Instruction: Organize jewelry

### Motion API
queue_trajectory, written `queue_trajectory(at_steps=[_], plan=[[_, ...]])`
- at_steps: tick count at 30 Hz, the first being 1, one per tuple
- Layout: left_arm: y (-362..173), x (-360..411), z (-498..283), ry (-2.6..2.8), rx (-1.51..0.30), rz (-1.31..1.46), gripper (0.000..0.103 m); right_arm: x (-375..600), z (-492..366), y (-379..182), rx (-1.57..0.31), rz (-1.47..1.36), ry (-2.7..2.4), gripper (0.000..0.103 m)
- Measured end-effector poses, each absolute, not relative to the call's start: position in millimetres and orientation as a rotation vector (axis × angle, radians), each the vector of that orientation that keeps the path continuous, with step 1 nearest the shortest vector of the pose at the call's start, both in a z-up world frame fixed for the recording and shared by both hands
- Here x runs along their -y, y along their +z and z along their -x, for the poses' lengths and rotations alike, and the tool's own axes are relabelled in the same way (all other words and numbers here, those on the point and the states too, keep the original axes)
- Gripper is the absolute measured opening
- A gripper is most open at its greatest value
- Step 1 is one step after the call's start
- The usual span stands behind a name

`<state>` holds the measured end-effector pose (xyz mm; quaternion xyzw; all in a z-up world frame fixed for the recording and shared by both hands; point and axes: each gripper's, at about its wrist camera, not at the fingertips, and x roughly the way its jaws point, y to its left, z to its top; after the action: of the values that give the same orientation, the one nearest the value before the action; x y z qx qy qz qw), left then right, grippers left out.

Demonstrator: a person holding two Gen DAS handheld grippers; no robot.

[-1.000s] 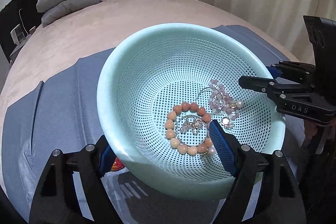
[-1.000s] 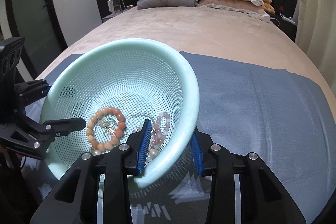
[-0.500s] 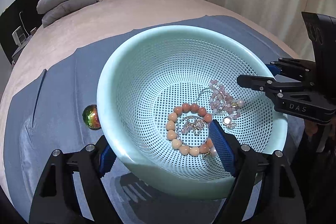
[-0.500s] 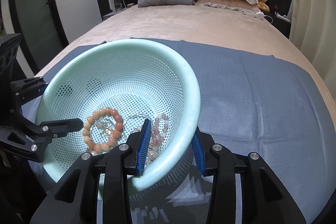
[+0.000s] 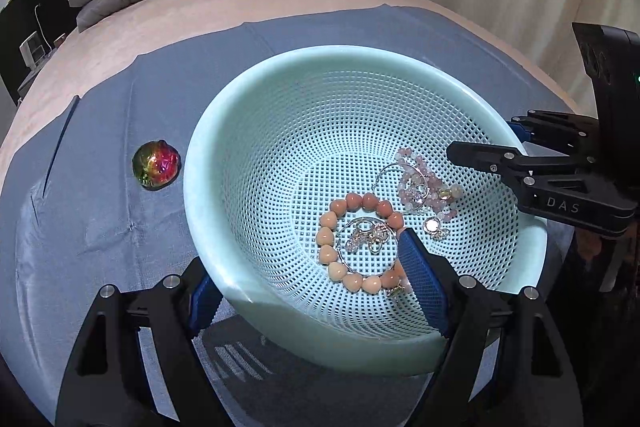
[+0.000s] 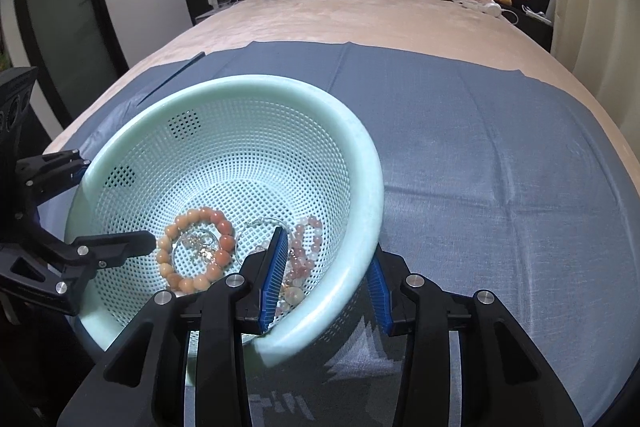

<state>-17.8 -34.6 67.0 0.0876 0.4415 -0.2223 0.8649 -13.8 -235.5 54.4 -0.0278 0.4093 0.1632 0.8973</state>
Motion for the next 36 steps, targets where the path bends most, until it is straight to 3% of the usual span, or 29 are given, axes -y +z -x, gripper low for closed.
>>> queue_trajectory(at_steps=[3, 4, 7, 14, 18, 28, 36], plan=[[65.4, 32.6, 19.9, -0.466, -0.915, -0.173, 0.079, 232.3, 14.8, 53.7, -0.847, 0.067, 0.346, 0.045], [66.3, 31.5, 20.6, -0.460, -0.907, -0.169, 0.079, 231.7, 16.2, 53.9, -0.844, 0.075, 0.336, 0.059], [70.9, 29.4, 27.1, -0.439, -0.883, -0.171, 0.080, 233.8, 23.4, 59.9, -0.799, 0.091, 0.307, 0.083], [86.1, 11.6, 46.6, -0.373, -0.802, -0.148, 0.088, 253.4, 31.9, 68.0, -0.774, 0.071, 0.279, 0.085], [94.9, 6.3, 66.9, -0.300, -0.715, -0.152, 0.097, 264.6, 41.7, 70.7, -0.755, 0.047, 0.246, 0.087], [97.0, -3.0, 100.0, -0.296, -0.621, 0.052, 0.097, 270.5, 88.2, 79.4, -0.634, -0.030, 0.331, 0.090], [94.5, 15.4, 97.4, -0.260, -0.616, 0.005, 0.097, 247.5, 107.6, 68.4, -0.546, 0.017, 0.390, 0.094]])
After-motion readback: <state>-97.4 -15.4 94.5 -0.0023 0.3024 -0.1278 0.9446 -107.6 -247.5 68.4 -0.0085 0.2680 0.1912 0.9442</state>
